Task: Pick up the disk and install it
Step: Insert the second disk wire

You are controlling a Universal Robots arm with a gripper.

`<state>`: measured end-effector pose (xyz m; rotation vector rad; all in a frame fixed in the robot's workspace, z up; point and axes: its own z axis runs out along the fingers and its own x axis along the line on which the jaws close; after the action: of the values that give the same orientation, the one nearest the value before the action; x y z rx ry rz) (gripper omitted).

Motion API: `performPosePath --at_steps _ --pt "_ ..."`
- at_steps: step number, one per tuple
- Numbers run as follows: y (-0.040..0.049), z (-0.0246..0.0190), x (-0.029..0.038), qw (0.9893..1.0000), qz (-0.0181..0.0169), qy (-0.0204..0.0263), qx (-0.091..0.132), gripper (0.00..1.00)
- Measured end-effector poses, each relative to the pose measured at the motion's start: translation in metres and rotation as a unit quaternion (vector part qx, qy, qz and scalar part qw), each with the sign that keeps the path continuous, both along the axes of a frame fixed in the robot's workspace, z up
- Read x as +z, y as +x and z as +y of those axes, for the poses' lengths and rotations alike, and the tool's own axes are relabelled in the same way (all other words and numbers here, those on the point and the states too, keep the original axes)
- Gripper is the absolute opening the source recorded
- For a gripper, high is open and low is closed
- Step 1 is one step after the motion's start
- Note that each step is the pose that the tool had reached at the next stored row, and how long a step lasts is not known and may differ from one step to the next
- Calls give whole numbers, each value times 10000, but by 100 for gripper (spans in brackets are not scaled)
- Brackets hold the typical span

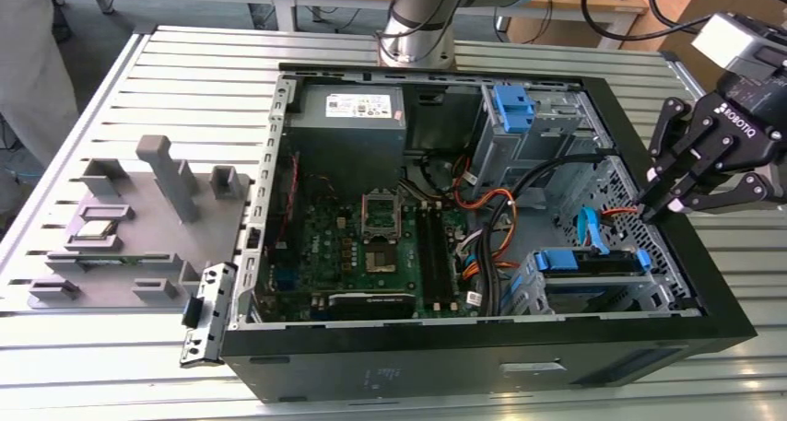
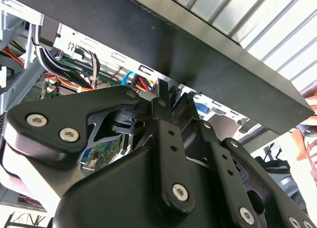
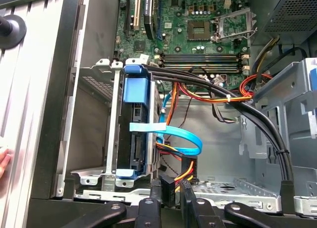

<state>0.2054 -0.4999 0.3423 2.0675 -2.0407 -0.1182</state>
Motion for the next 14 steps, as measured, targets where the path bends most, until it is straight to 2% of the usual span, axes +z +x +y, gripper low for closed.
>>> performPosePath --at_steps 13,14 --pt "0 1 3 10000 0 -3 0 30" --pt "3 1 3 10000 25 -4 1 30"
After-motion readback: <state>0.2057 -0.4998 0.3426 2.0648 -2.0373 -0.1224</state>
